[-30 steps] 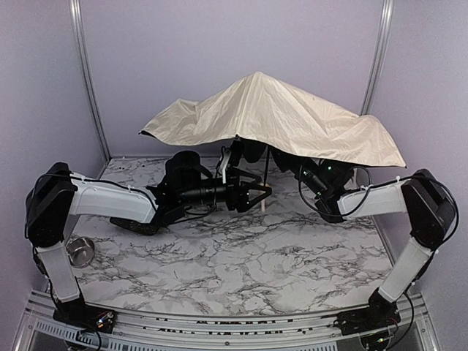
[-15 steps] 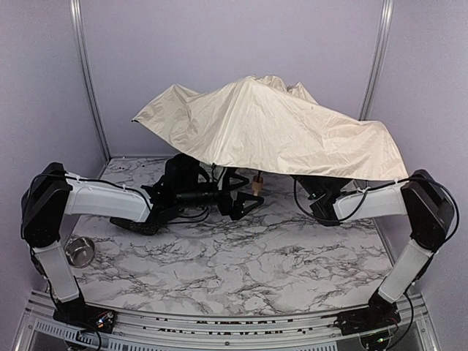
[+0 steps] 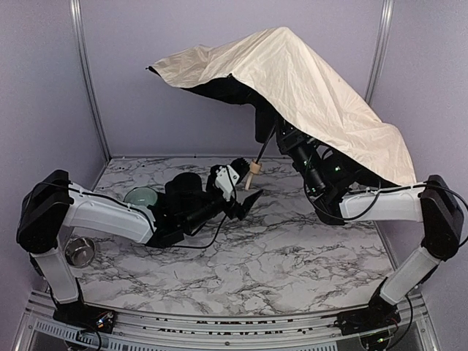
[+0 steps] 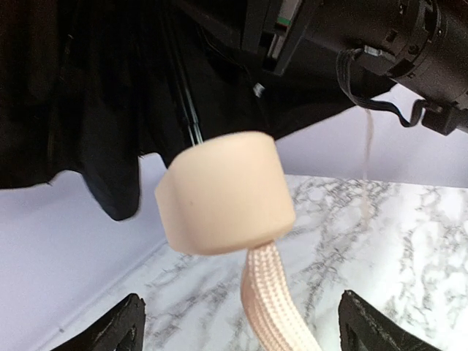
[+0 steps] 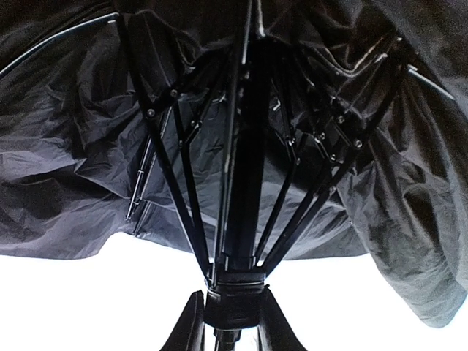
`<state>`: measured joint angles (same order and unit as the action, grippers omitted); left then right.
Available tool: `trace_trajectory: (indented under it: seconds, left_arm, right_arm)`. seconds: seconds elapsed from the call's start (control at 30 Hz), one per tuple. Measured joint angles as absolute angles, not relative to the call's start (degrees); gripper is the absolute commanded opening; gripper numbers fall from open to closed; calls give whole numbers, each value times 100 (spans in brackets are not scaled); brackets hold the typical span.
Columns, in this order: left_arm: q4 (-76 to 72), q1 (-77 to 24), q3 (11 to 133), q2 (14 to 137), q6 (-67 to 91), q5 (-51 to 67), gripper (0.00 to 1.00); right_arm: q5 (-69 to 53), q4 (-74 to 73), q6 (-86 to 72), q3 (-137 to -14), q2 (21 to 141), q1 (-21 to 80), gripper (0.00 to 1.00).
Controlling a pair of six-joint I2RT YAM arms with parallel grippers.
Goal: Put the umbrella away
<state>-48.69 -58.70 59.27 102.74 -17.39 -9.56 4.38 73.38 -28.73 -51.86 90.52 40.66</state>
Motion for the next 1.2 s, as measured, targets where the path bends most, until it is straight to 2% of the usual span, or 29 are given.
trace_trajectory:
  seconds: [0.17, 0.4, 0.5, 0.67, 1.07, 1.2]
  left_arm:
    - [-5948, -6097, 5894, 10291, -2379, -1787, 73]
    - [-6449, -6195, 5892, 10291, -2696, -2008, 34]
    - [-6490, -6204, 5865, 10294, -2742, -2014, 25]
    - [-6501, -6219, 5846, 10294, -2792, -2117, 0]
    - [-6598, -6246, 5865, 10311, -3444, -2311, 0]
    - [-6665, -6246, 6265, 10407, -3710, -2388, 0]
  right_arm:
    - [838, 7282, -2980, -5245, 8921, 4261, 0]
    - [1002, 7070, -3074, -5262, 8921, 4303, 0]
    - [993, 7008, -3157, -5262, 8921, 4307, 0]
    - [919, 6890, -3251, -5262, 8901, 4307, 0]
    - [311, 6241, -3450, -5264, 8676, 4237, 0]
    - [-226, 5977, -3479, -5266, 8840, 4283, 0]
